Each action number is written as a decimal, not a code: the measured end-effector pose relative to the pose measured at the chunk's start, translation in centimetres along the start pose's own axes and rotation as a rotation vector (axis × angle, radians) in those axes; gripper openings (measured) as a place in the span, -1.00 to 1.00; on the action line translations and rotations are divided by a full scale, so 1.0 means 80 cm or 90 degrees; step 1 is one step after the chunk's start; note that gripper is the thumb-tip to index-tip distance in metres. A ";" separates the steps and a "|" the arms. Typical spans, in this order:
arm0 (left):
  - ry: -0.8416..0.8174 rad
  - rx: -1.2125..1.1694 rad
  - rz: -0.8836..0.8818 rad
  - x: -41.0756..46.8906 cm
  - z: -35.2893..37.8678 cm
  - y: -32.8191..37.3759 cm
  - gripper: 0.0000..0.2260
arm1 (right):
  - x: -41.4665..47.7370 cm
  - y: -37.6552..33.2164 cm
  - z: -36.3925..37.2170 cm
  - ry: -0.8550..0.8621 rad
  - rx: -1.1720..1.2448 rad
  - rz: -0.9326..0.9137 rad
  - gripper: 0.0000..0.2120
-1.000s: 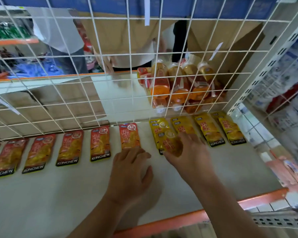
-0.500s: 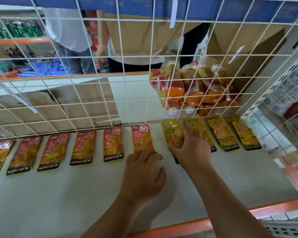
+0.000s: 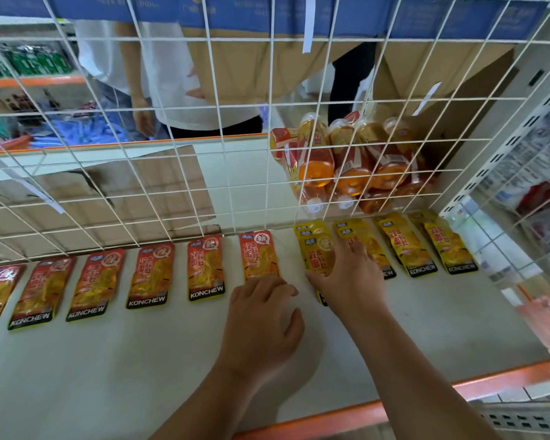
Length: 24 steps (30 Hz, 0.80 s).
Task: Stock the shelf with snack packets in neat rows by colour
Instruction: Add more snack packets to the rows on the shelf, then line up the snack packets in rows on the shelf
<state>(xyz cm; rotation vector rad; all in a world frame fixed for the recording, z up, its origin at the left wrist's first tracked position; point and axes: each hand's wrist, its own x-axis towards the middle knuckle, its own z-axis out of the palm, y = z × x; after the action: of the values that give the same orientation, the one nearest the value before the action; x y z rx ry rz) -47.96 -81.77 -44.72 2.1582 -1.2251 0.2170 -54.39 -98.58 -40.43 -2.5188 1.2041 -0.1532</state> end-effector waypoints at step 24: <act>-0.003 0.023 -0.067 -0.003 -0.004 0.009 -0.67 | -0.007 0.028 -0.038 0.051 0.187 -0.146 -0.75</act>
<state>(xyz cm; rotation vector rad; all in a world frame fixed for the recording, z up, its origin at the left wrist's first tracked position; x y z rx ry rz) -48.58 -81.67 -44.22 2.2480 -1.1143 0.1900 -57.10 -100.20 -38.35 -2.3992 0.8450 -0.4556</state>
